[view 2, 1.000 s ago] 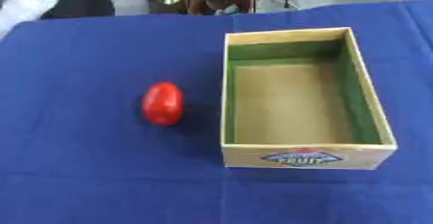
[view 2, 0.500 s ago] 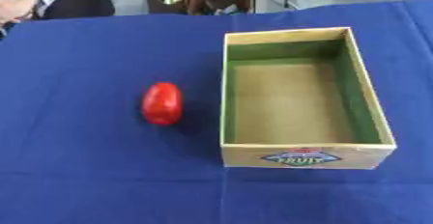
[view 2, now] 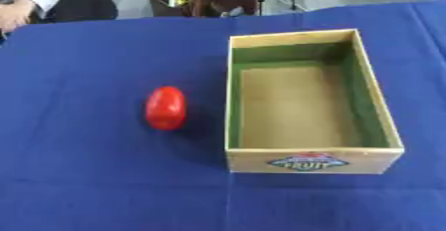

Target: Pick up objects on the table and place them in the box.

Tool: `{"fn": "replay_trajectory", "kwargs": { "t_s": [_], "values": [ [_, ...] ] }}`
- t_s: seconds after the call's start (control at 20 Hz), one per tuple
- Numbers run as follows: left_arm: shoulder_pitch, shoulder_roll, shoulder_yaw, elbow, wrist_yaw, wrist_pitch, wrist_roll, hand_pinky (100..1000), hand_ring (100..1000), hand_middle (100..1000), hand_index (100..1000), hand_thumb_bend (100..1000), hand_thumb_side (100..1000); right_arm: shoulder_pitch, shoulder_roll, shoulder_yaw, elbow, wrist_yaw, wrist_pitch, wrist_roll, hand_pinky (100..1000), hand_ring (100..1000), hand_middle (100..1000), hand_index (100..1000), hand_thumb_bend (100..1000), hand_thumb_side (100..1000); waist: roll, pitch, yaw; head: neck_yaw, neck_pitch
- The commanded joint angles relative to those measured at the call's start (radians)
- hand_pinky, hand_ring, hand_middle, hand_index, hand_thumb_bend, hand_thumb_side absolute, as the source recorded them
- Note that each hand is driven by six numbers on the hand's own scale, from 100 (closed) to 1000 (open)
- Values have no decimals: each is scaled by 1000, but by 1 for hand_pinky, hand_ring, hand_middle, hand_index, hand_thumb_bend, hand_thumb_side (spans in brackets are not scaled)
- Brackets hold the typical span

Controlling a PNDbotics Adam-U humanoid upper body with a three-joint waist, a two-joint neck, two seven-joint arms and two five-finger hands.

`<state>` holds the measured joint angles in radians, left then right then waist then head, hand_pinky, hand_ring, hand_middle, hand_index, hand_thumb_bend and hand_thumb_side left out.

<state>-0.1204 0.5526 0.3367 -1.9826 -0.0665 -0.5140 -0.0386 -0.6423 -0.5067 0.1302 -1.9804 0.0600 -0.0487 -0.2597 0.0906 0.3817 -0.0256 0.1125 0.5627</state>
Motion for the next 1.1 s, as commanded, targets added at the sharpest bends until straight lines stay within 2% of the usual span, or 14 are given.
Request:
{"fn": "replay_trajectory", "kwargs": {
  "t_s": [0.05, 0.3, 0.55, 0.85, 1.1],
  "values": [
    [-17, 97, -24, -16, -78, 32, -42, 378, 518, 651, 888, 783, 986, -10, -21, 0, -20, -9, 0, 6, 898, 913, 573, 716, 100, 765, 0, -25, 0, -1, 6],
    [-74, 185, -67, 33, -148, 39, -111, 403, 544, 679, 914, 792, 954, -9, -20, 4, -20, -11, 2, 12, 899, 914, 573, 716, 100, 763, 6, -28, -2, 0, 5],
    [-179, 256, -119, 148, -169, 2, -203, 429, 568, 700, 933, 800, 937, -11, -17, 9, -20, -15, 3, 19, 900, 915, 573, 716, 100, 761, 11, -30, -10, 3, 4],
    [-292, 293, -167, 305, -198, -67, -339, 476, 611, 729, 951, 810, 925, -11, -13, 15, -20, -19, 6, 29, 902, 917, 572, 715, 100, 757, 21, -31, -19, 10, 6],
    [-375, 301, -200, 389, -215, -104, -398, 491, 621, 735, 964, 812, 903, -14, -13, 18, -20, -22, 6, 33, 902, 917, 572, 716, 100, 757, 25, -31, -27, 12, 7]
  ]
}}
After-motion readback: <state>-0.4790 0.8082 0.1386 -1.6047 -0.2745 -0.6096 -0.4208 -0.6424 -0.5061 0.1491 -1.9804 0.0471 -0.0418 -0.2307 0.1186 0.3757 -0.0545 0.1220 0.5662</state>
